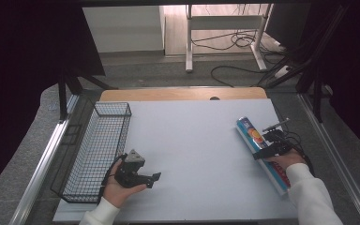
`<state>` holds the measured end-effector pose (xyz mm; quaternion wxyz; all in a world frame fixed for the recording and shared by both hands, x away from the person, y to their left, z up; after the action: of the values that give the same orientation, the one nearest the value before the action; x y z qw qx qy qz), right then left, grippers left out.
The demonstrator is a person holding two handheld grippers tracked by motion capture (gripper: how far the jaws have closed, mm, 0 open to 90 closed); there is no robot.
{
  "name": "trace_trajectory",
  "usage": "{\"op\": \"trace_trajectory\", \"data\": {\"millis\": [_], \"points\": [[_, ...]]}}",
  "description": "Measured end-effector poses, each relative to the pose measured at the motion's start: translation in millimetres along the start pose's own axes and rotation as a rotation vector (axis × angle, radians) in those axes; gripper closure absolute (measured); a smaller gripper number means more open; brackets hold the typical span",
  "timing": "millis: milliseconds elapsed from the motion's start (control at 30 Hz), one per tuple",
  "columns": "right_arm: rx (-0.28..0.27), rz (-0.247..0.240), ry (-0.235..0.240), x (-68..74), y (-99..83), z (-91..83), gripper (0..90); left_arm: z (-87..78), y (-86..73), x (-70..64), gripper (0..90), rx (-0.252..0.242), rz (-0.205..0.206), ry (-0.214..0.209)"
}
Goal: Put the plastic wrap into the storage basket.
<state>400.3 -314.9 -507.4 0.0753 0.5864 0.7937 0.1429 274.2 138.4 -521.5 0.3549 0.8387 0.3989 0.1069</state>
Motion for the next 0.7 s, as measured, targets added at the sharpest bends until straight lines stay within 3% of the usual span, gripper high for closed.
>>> {"op": "trace_trajectory", "data": {"millis": [33, 200, 500, 700], "points": [[0.033, -0.014, -0.001, 0.6, -1.5, 4.2, 22.4, -0.5, 0.1, 0.5, 18.5, -0.005, -0.004, 0.002], [0.072, -0.023, -0.002, 1.9, -3.2, 10.8, 29.9, -0.7, -0.2, 2.4, 18.5, -0.01, -0.015, 0.007], [0.081, 0.007, 0.03, -0.9, -1.3, 8.9, 31.8, -1.5, 0.1, 1.7, 18.5, -0.012, -0.014, 0.007], [0.057, 0.061, 0.106, -4.5, 0.2, 4.5, 31.9, -0.9, -0.1, 2.2, 18.5, -0.009, -0.015, 0.005]]}}
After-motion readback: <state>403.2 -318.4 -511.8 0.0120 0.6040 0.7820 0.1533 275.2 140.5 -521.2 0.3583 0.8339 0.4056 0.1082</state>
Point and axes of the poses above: each handheld gripper's, and its own axes: z roughly forward along the jaws, y roughly out of its top, x roughly to its left, the point moved 3 cm from there along z, roughly forward along the jaws, and after that the axes turned 6 degrees about z, right-handed, at the moved point
